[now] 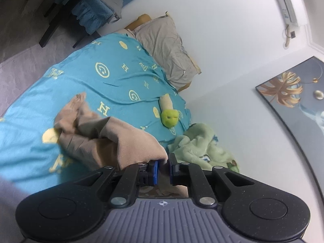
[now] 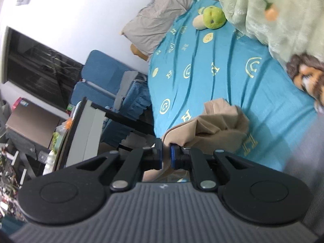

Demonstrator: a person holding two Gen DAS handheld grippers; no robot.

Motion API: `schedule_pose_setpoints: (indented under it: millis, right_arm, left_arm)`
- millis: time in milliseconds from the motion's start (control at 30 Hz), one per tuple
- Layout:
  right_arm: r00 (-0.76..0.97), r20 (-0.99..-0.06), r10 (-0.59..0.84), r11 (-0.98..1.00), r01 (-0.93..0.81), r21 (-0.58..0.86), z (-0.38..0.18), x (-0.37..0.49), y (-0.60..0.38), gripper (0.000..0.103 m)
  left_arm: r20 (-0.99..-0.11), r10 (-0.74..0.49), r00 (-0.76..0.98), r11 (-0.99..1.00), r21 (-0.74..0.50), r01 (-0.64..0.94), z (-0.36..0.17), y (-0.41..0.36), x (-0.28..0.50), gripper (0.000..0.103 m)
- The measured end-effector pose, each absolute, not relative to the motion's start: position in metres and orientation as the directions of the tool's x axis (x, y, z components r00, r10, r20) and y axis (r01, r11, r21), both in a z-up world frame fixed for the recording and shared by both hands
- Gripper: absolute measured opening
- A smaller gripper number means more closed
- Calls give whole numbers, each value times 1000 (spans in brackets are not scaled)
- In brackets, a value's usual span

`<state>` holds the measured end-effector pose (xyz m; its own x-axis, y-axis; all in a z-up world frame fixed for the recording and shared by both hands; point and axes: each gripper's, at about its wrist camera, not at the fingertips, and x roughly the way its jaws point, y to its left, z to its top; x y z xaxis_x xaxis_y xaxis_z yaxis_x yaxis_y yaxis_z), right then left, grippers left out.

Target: Fold clothes

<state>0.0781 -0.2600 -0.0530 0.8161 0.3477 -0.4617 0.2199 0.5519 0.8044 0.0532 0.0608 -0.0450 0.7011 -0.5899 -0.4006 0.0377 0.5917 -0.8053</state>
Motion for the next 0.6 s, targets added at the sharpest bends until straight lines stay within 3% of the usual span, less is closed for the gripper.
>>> schedule_pose_setpoints:
  millis: [233,500,600]
  right_arm:
    - [753,-563,341,541,333,773,-95,180,-274,12]
    - [638,-693,337,566,451,690,-172,265,-271,14]
    - [600,-736,313,608,469,641,-186,278,-265,19]
  left_arm:
    - [-493,-553,671,679,-734,20,-75,43,151,14]
    - [-600,-514,613,787,-615,58,-144,32,244,16]
    - [-635,-505,585,821,-563,97,-163,28,259,17]
